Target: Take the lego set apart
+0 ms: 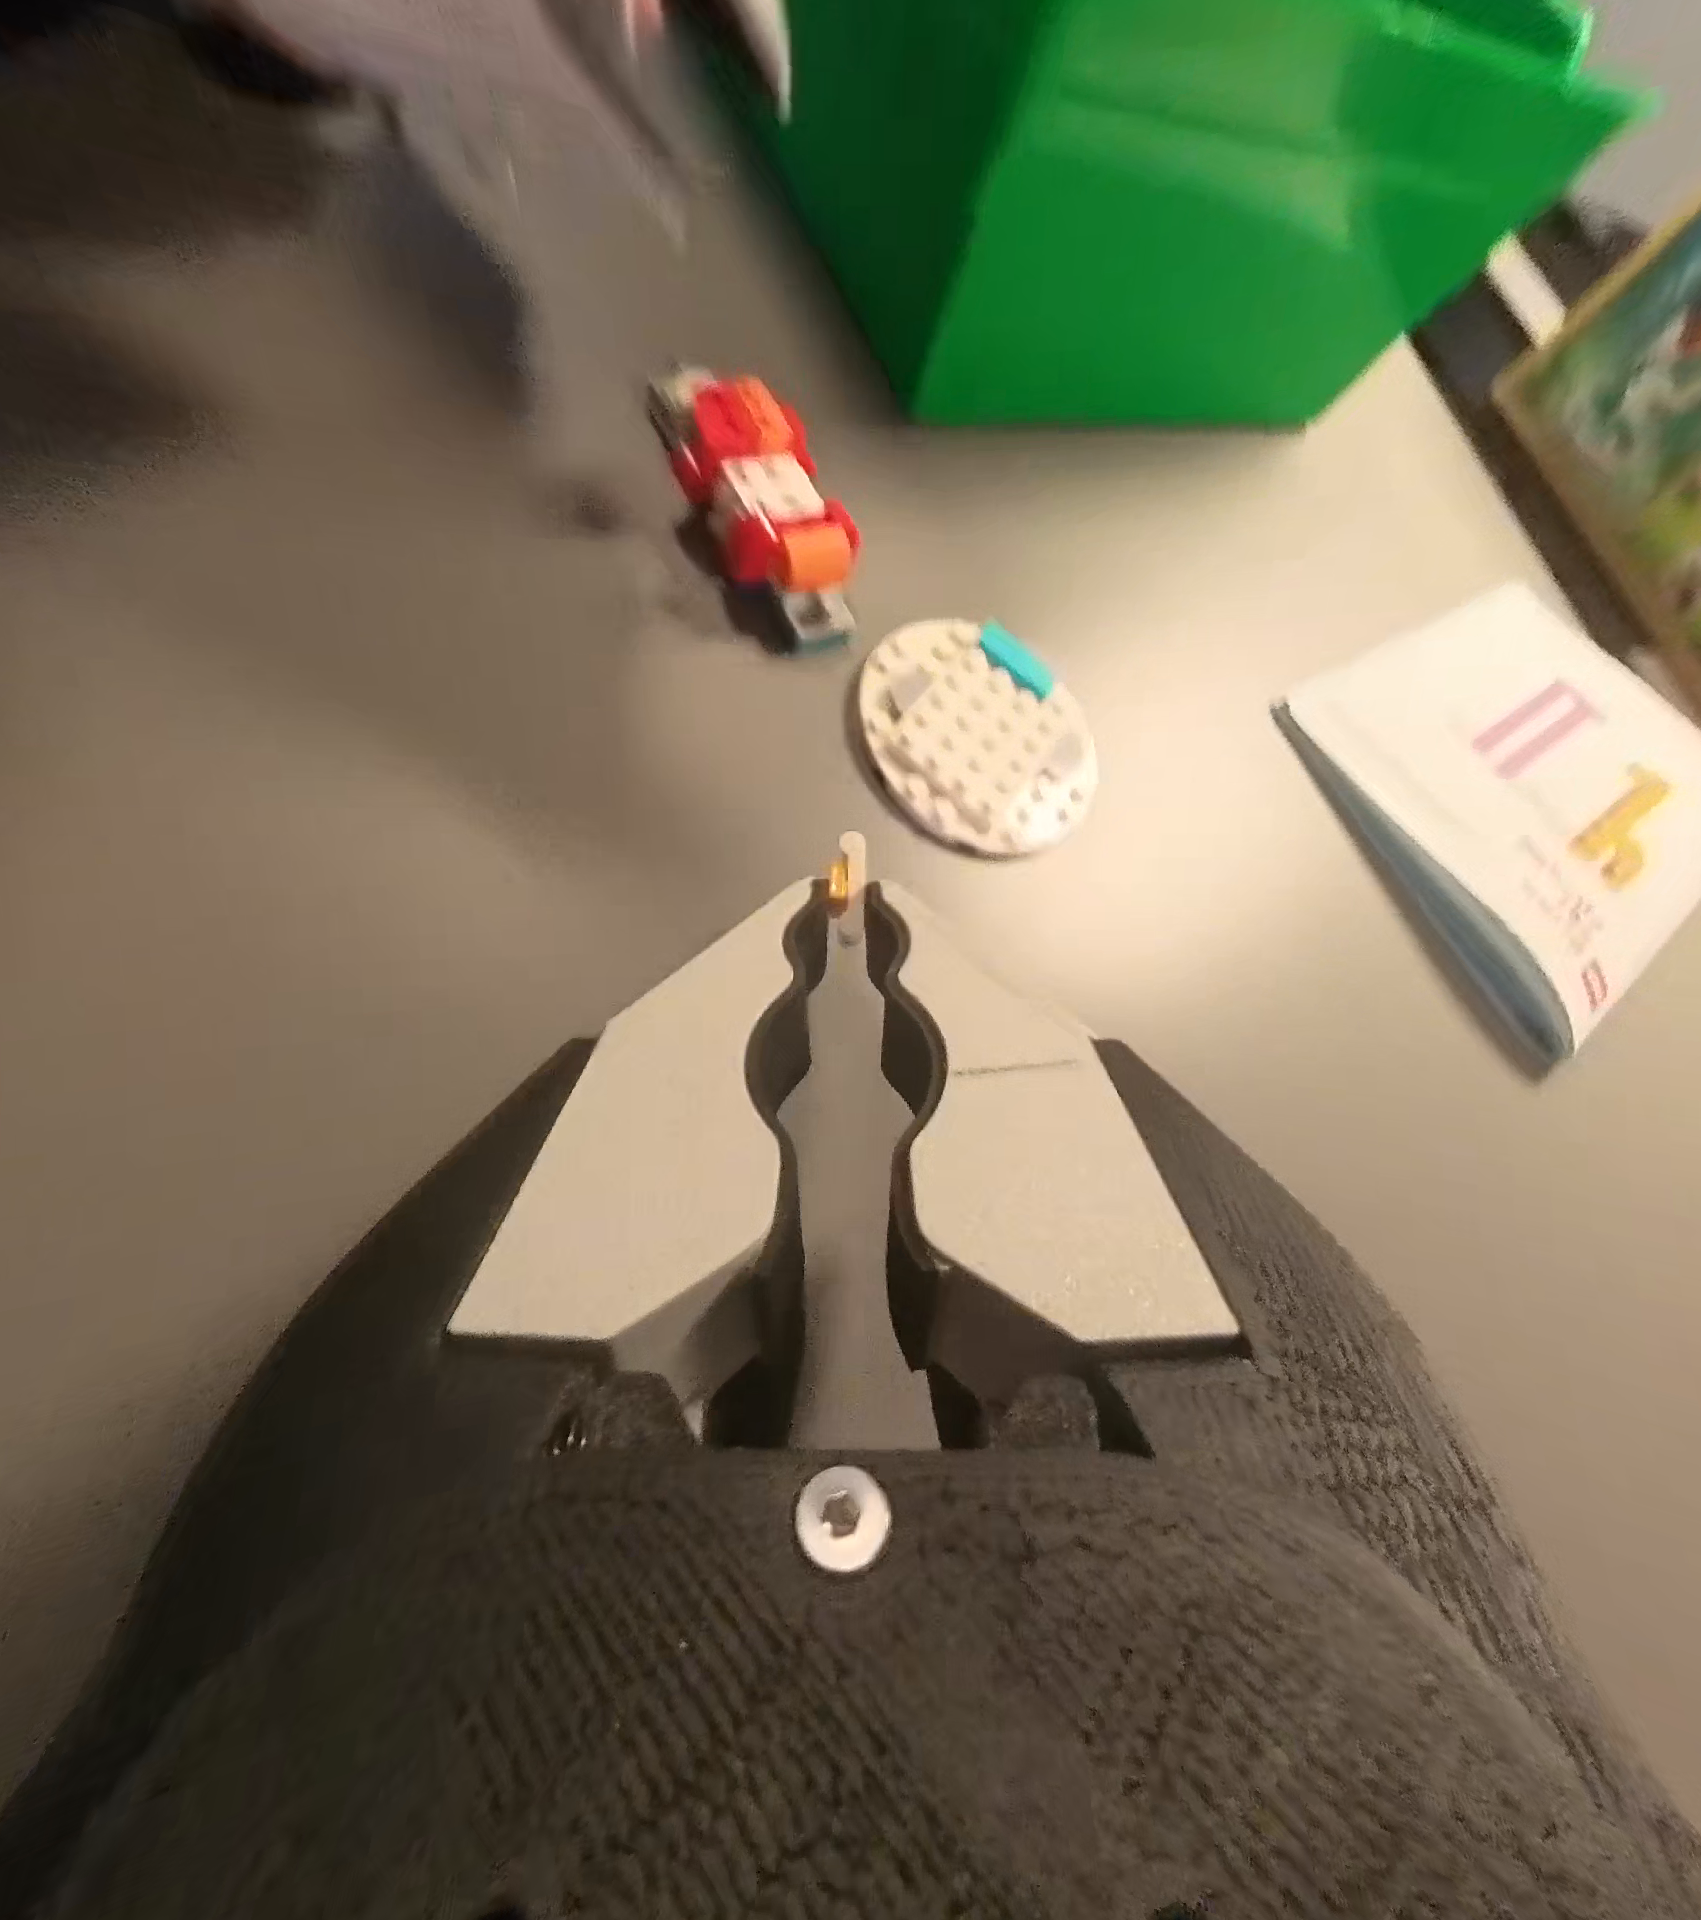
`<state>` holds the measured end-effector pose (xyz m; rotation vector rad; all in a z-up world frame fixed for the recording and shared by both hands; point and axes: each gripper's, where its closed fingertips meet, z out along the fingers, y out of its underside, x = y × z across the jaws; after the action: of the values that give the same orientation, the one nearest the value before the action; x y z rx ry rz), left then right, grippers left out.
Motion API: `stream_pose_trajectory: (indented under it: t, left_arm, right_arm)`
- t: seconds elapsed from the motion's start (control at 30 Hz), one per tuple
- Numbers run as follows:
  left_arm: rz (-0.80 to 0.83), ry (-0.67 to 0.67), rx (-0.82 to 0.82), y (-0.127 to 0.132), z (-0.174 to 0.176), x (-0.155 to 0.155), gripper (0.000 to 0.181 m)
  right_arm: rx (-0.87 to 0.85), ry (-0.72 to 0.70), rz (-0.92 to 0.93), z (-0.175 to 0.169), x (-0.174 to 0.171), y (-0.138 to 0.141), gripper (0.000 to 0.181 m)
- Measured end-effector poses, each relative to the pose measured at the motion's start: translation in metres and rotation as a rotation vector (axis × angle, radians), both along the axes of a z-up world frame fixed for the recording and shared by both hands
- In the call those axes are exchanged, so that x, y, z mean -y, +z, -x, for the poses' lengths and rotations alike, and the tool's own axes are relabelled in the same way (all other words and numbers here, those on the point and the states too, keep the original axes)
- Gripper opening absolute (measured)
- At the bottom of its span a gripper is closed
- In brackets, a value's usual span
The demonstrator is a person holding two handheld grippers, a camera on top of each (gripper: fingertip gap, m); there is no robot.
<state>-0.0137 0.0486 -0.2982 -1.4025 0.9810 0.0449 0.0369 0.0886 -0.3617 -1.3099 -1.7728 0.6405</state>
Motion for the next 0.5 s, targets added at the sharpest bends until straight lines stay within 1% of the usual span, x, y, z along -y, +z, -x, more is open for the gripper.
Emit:
stream_pose_trajectory:
  t: [0.1, 0.17, 0.23, 0.33, 0.5]
  left_arm:
    - [-0.013, -0.082, -0.091, -0.019, -0.024, 0.009, 0.021]
    - [-0.079, -0.091, -0.163, -0.023, -0.03, 0.008, 0.021]
    - [-0.127, -0.087, -0.24, -0.028, -0.031, 0.007, 0.016]
    - [-0.143, -0.065, -0.319, -0.035, -0.025, 0.003, 0.012]
    - [-0.161, -0.066, -0.33, -0.033, -0.022, 0.004, 0.006]
  right_arm:
    - [-0.098, 0.089, 0.082, 0.008, 0.022, 0.017, 0.005]
    - [-0.128, 0.105, 0.102, 0.009, 0.026, 0.022, 0.005]
    - [-0.127, 0.092, 0.095, 0.009, 0.024, 0.022, 0.005]
    - [-0.096, 0.079, 0.046, 0.009, 0.022, 0.016, 0.005]
    - [0.003, 0.057, 0.035, 0.007, 0.02, 0.0, 0.005]
